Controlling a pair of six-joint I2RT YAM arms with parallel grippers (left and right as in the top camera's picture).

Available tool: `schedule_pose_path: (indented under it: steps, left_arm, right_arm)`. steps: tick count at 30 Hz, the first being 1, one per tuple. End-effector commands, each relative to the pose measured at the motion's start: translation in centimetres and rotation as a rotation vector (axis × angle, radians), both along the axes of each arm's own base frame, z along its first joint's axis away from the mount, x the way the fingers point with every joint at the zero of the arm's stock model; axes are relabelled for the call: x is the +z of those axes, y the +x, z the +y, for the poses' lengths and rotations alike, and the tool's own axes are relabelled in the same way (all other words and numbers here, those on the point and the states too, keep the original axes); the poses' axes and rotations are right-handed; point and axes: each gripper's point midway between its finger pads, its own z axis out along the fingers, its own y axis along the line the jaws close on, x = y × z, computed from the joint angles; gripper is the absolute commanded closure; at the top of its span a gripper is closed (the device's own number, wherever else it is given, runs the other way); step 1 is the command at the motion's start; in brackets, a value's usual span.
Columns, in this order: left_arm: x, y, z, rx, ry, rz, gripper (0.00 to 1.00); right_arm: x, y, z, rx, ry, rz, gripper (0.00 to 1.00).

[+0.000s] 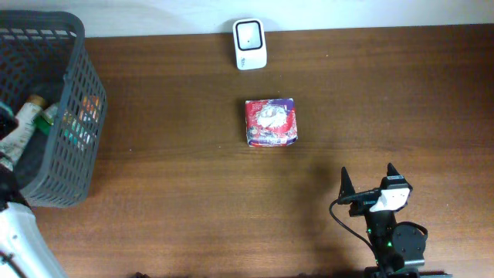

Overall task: Scan the item barcode
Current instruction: 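Reach the left gripper into the basket and grasp the green tissue pack, then carry the green tissue pack to the scanner and release it beside the wipes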

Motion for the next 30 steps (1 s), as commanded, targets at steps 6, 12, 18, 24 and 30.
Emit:
schedule_pose_path:
  steps: [6,12,18,24,30]
  left_arm:
    - [3.7,3.3,-10.4,-0.387,-0.288,-0.200,1.00]
    - [3.7,4.5,-16.1,-0.535,-0.305,-0.177,1.00]
    - [2.1,5.7,-21.6,-0.554,-0.278,-0.097,1.00]
    - [-0.1,6.2,-28.2,-0.694,-0.193,0.004,1.00]
    - [-7.4,7.4,-33.8,-0.769,-0.216,0.237,1.00]
  right_arm:
    - [-0.3,0.0,-0.1,-0.006,0.010,0.006,0.01]
    - [-0.3,0.0,-0.1,-0.006,0.010,0.006,0.01]
    - [-0.3,0.0,-0.1,-0.006,0.010,0.006,0.01]
    - [-0.3,0.0,-0.1,-0.006,0.010,0.006,0.01]
    - [-0.3,0.0,-0.1,-0.006,0.010,0.006,0.02]
